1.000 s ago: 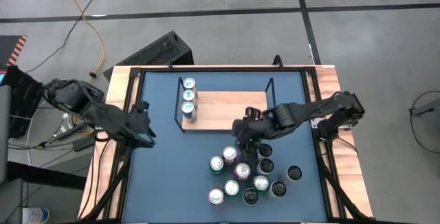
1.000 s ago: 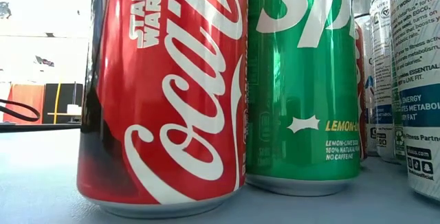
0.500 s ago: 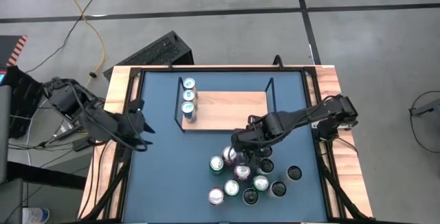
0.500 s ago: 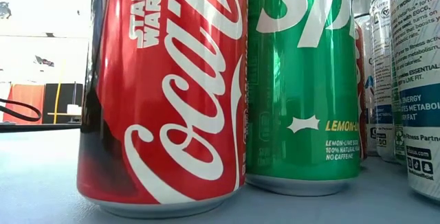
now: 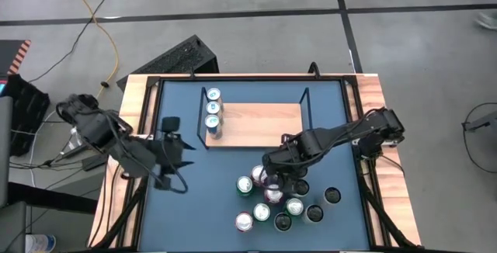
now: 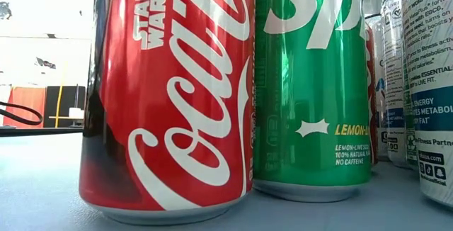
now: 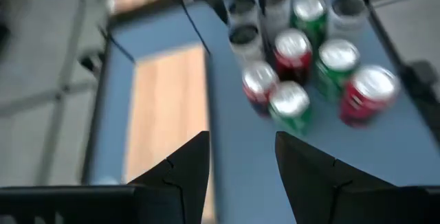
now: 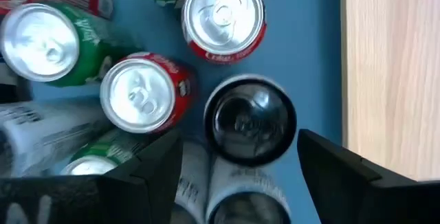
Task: Place canned beverage on shelf
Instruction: Put the top white and orange soda can on the shelf
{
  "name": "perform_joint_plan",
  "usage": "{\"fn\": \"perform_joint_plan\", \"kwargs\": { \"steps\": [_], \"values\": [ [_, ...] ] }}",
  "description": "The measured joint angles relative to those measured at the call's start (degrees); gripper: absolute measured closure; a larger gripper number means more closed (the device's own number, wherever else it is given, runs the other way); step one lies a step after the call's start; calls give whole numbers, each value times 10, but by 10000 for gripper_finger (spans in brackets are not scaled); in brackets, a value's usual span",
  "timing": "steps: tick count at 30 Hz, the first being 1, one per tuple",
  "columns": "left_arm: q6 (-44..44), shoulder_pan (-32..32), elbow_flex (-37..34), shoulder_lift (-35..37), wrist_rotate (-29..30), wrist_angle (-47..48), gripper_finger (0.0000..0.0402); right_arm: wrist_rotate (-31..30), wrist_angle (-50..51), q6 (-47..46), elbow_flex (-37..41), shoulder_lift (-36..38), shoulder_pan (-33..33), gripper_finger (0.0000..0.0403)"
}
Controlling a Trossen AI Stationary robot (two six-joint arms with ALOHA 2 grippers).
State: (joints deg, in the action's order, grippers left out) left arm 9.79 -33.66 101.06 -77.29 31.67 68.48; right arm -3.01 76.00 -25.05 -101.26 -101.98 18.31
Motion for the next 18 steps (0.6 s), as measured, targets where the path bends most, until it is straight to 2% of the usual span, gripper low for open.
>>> {"fn": "perform_joint_plan", "kwargs": {
  "steps": [3, 5, 7, 9, 15, 18],
  "values": [
    [-91, 26, 0, -26, 9, -69, 248, 50, 51, -4, -24, 1, -6, 132],
    [-134, 55, 0, -45, -29, -108, 248, 56, 88, -13, -46, 1, -7, 132],
    [-163, 88, 0, -62, -91, -131, 248, 56, 114, -18, -64, 2, -7, 132],
    [-188, 123, 0, -76, -139, -146, 248, 37, 137, -17, -87, 1, -5, 132],
    [-261, 202, 0, -116, -184, -190, 248, -19, 121, -48, -113, 55, 18, 132],
    [-284, 223, 0, -143, -236, -208, 248, -65, 124, -89, -112, 82, 38, 132]
  ]
}}
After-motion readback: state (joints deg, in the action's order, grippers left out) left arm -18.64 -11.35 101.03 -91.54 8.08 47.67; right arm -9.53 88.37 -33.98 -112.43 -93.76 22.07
